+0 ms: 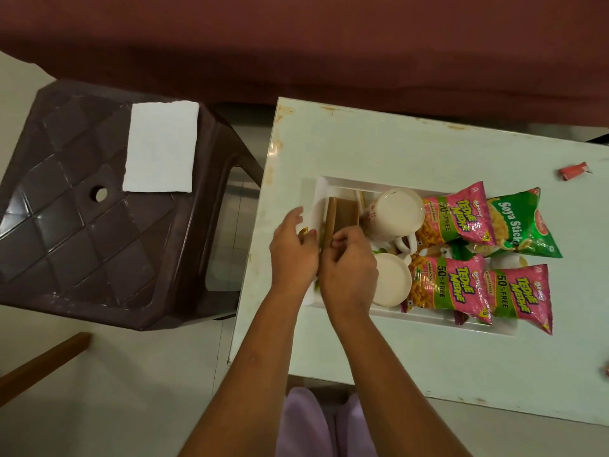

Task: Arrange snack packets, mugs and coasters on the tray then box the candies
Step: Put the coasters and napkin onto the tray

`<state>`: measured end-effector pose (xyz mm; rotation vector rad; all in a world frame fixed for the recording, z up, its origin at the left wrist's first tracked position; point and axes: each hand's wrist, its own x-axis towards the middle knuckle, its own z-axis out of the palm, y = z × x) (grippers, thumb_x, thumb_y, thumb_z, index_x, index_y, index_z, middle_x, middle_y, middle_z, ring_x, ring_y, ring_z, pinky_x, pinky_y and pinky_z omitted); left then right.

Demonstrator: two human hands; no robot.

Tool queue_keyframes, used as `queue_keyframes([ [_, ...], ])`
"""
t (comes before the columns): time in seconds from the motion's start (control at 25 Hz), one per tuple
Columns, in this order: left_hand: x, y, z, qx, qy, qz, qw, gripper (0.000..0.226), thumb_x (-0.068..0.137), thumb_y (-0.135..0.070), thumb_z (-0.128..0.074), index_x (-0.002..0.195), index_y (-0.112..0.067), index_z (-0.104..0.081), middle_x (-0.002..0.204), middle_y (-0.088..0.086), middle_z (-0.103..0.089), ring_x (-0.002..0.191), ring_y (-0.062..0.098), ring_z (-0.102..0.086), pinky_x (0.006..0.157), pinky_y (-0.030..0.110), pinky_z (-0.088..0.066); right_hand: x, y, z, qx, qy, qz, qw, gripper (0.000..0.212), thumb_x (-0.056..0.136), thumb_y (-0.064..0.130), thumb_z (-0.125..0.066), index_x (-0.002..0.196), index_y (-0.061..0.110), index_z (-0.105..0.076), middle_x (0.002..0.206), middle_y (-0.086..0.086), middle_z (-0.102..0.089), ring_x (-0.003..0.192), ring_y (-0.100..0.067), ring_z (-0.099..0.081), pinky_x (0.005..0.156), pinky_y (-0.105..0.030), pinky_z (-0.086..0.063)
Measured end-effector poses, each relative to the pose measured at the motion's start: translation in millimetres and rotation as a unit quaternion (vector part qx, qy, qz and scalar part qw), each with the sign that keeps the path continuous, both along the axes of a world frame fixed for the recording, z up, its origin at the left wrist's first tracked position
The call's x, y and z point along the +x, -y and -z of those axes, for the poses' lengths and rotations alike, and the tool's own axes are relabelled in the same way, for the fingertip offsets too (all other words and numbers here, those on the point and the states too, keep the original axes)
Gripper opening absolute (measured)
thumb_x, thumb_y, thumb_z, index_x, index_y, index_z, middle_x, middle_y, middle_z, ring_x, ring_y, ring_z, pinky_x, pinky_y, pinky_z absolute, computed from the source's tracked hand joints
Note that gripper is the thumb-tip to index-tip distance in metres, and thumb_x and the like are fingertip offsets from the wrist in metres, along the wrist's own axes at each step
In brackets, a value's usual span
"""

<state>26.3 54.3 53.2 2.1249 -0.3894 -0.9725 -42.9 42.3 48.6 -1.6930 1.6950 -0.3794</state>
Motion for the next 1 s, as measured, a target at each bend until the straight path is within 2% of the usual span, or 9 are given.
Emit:
queue_keyframes([
  [0.12,22,-4,-11,-0.069,0.047,-0.087,0.993,0.04,0.092,-0.014,-0.053,0.129,-0.027,-0.045,0.127,-0.004,-0.048,0.098,0.006,-0.054,0.085,0.025,-0.052,19,13,-17,-0.044,0.056,0.011,0.997,0.012,0.084,0.007,-0.053,0.093,0.013,-0.057,0.089,0.0,-0.063,0.079,-0.016,-0.057,0.058,-0.015,-0.038],
  [0.28,79,-18,-31,-0.12,0.121,-0.142,0.975,0.036,0.089,-0.009,-0.056,0.122,-0.022,-0.053,0.124,-0.005,-0.046,0.106,0.009,-0.053,0.087,0.017,-0.049,74,21,-42,-0.018,0.137,-0.036,0.99,0.013,0.085,0.007,-0.057,0.096,0.014,-0.059,0.093,0.002,-0.063,0.08,-0.009,-0.056,0.062,-0.002,-0.038],
  [0.36,113,-30,-36,-0.108,0.191,-0.153,0.964,0.034,0.088,-0.007,-0.055,0.12,-0.019,-0.055,0.122,-0.003,-0.047,0.106,0.009,-0.05,0.083,0.006,-0.044,113,16,-45,-0.004,0.168,-0.082,0.982,0.011,0.086,0.009,-0.058,0.096,0.014,-0.059,0.093,0.001,-0.063,0.081,-0.008,-0.057,0.067,-0.006,-0.042],
  [0.44,150,-42,-30,-0.058,0.221,-0.167,0.959,0.035,0.089,-0.011,-0.054,0.123,-0.018,-0.053,0.13,0.003,-0.048,0.115,0.015,-0.048,0.09,0.014,-0.044,152,13,-39,0.02,0.178,-0.133,0.975,0.015,0.086,0.01,-0.057,0.1,0.014,-0.059,0.099,-0.003,-0.063,0.088,-0.012,-0.059,0.076,-0.018,-0.051],
  [0.56,197,-50,-13,0.037,0.174,-0.144,0.973,0.057,0.087,-0.022,-0.057,0.139,-0.018,-0.034,0.138,0.009,-0.044,0.127,0.028,-0.041,0.105,0.044,-0.039,196,14,-29,0.064,0.114,-0.212,0.968,0.034,0.088,0.015,-0.058,0.122,0.014,-0.052,0.122,-0.008,-0.056,0.11,-0.022,-0.056,0.092,-0.032,-0.052],
  [0.64,211,-46,-9,0.114,0.179,-0.096,0.973,0.068,0.087,-0.029,-0.058,0.144,-0.019,-0.022,0.142,0.011,-0.04,0.131,0.033,-0.033,0.107,0.05,-0.035,210,14,-23,0.062,0.052,-0.265,0.961,0.046,0.09,0.019,-0.057,0.134,0.014,-0.043,0.136,-0.008,-0.046,0.122,-0.026,-0.046,0.1,-0.034,-0.044],
  [0.76,220,-39,-2,0.137,0.196,-0.074,0.968,0.063,0.087,-0.028,-0.058,0.141,-0.016,-0.028,0.141,0.014,-0.038,0.129,0.035,-0.035,0.104,0.049,-0.037,220,16,-16,0.027,0.006,-0.285,0.958,0.05,0.09,0.02,-0.058,0.137,0.014,-0.041,0.139,-0.007,-0.041,0.125,-0.028,-0.04,0.102,-0.034,-0.042],
  [0.88,223,-40,-8,0.058,0.102,-0.138,0.983,0.045,0.087,-0.018,-0.059,0.129,-0.012,-0.045,0.129,0.009,-0.052,0.112,0.025,-0.051,0.089,0.039,-0.048,220,13,-12,0.072,0.071,-0.24,0.965,0.045,0.087,0.017,-0.061,0.129,0.014,-0.044,0.13,-0.009,-0.047,0.116,-0.025,-0.049,0.092,-0.03,-0.046],
  [1.0,205,-42,-15,-0.001,0.017,-0.169,0.986,0.035,0.09,-0.012,-0.055,0.124,-0.013,-0.051,0.117,0.0,-0.057,0.098,0.015,-0.052,0.073,0.026,-0.044,212,19,-8,0.136,0.125,-0.156,0.97,0.053,0.084,0.015,-0.065,0.13,0.019,-0.038,0.125,-0.009,-0.052,0.109,-0.024,-0.056,0.082,-0.027,-0.05],
])
